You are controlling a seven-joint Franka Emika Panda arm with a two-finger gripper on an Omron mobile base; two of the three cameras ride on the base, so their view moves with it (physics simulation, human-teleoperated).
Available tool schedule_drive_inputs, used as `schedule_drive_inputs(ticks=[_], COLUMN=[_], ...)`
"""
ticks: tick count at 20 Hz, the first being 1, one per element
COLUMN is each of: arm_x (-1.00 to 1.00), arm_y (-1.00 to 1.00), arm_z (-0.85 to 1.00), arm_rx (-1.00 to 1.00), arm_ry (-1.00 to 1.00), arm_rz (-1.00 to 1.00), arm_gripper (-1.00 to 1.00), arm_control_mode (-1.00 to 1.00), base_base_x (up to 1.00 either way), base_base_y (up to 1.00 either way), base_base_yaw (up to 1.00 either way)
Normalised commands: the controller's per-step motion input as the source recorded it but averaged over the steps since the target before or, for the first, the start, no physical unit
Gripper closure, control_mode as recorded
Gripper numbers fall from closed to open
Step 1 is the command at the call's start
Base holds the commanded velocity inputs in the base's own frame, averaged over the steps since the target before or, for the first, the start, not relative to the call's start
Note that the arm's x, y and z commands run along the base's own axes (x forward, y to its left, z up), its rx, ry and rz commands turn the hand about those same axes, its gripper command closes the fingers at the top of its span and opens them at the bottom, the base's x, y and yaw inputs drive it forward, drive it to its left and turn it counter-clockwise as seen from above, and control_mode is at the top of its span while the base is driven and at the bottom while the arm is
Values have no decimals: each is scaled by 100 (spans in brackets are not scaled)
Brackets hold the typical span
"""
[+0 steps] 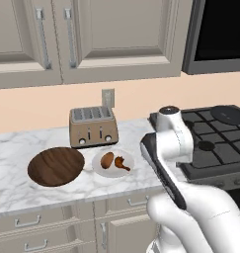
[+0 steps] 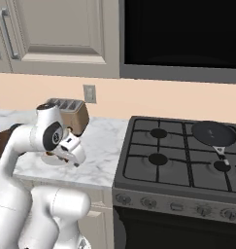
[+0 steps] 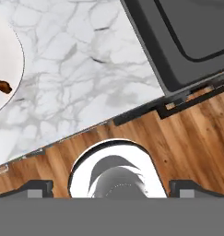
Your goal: Place the chicken drumstick on the plate and place the potato on the same plate.
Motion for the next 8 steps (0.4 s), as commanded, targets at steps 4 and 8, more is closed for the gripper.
schedule_drive_inputs(ticks=[4, 8], arm_x=[-38, 0], arm_y=[-24, -40], arm_z=[33, 18], arm_rx=[0, 0], arm_ry=[-37, -21], arm_rz=[15, 9], arm_gripper=[-100, -100], arm_control_mode=[-100, -100], base_base_x=[0, 0], base_base_y=[0, 0], base_base_yaw=[0, 0])
